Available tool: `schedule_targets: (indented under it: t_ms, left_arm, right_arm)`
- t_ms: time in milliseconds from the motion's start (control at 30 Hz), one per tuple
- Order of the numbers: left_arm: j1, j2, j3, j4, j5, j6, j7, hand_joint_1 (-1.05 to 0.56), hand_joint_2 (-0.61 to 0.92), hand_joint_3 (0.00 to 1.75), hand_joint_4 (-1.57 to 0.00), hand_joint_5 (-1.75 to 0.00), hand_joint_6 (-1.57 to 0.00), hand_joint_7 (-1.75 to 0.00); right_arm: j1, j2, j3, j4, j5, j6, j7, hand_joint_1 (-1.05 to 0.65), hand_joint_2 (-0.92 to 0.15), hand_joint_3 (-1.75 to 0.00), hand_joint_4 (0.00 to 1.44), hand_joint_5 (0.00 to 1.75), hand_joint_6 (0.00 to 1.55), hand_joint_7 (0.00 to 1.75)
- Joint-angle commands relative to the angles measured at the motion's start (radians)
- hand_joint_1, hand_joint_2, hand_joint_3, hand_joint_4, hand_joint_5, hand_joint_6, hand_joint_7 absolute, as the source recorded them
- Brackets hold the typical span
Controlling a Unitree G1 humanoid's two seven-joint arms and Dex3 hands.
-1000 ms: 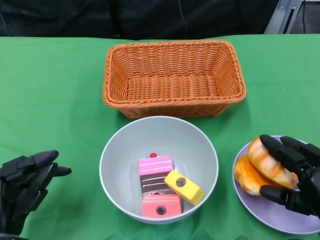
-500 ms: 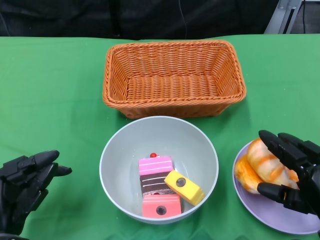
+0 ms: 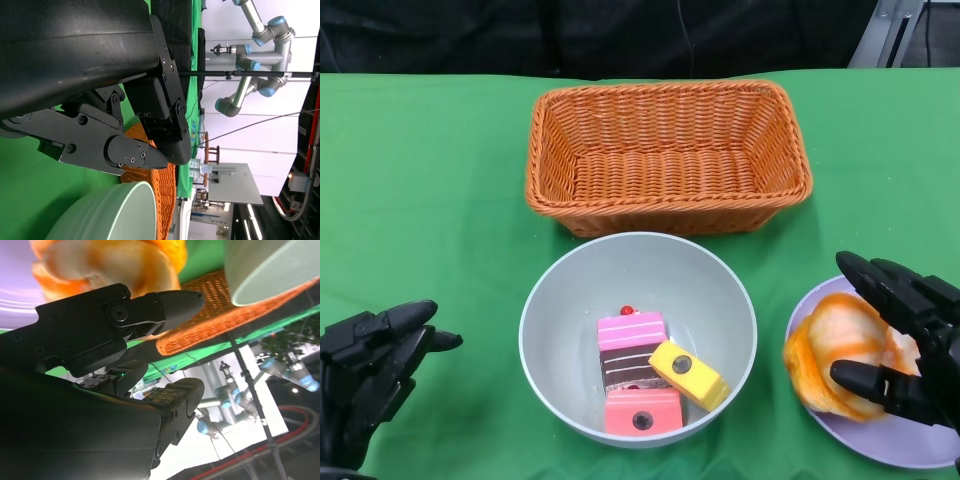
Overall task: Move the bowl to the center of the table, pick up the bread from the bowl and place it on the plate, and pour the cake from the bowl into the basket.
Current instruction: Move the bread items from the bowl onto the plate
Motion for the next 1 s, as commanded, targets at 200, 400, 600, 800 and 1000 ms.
schedule_targets:
  t_ms: [200,400,600,800,1000]
  left_arm:
    - [0.001,0.015,0.004,-0.002,-0.009,0.005,-0.004,-0.28,0.92,0.16,-0.86,-0.95,-1.29,-0.01]
    - [-0.002,0.02,0.004,0.005,-0.01,0.004,-0.01,-0.28,0.92,0.17,-0.86,-0.95,-1.29,0.0]
    - [-0.001,0.017,0.003,0.002,-0.012,0.008,-0.008,-0.28,0.92,0.17,-0.87,-0.95,-1.29,0.0]
    - [0.0,0.018,0.001,0.003,-0.003,0.001,-0.001,-0.27,0.92,0.17,-0.87,-0.95,-1.29,0.0]
    - [-0.006,0.021,0.002,0.006,-0.006,0.008,-0.003,-0.27,0.92,0.18,-0.86,-0.94,-1.29,0.0]
  right_arm:
    - [0.023,0.067,-0.063,0.025,0.37,-0.208,0.237,-0.69,-0.92,-0.17,0.65,0.07,0.5,0.05]
    - [0.03,0.143,-0.106,0.028,0.659,-0.254,0.473,-0.43,-0.92,-0.11,0.79,0.15,0.65,0.11]
    - [0.049,0.211,-0.181,-0.01,0.876,-0.184,0.668,-0.13,-0.88,-0.33,0.7,1.17,0.74,0.68]
    - [0.062,0.258,-0.255,-0.042,0.948,-0.145,0.779,-0.04,-0.73,-0.68,0.67,1.36,0.7,1.04]
    - [0.066,0.299,-0.302,-0.053,0.962,-0.131,0.851,-0.04,-0.68,-0.81,0.72,1.42,0.72,1.13]
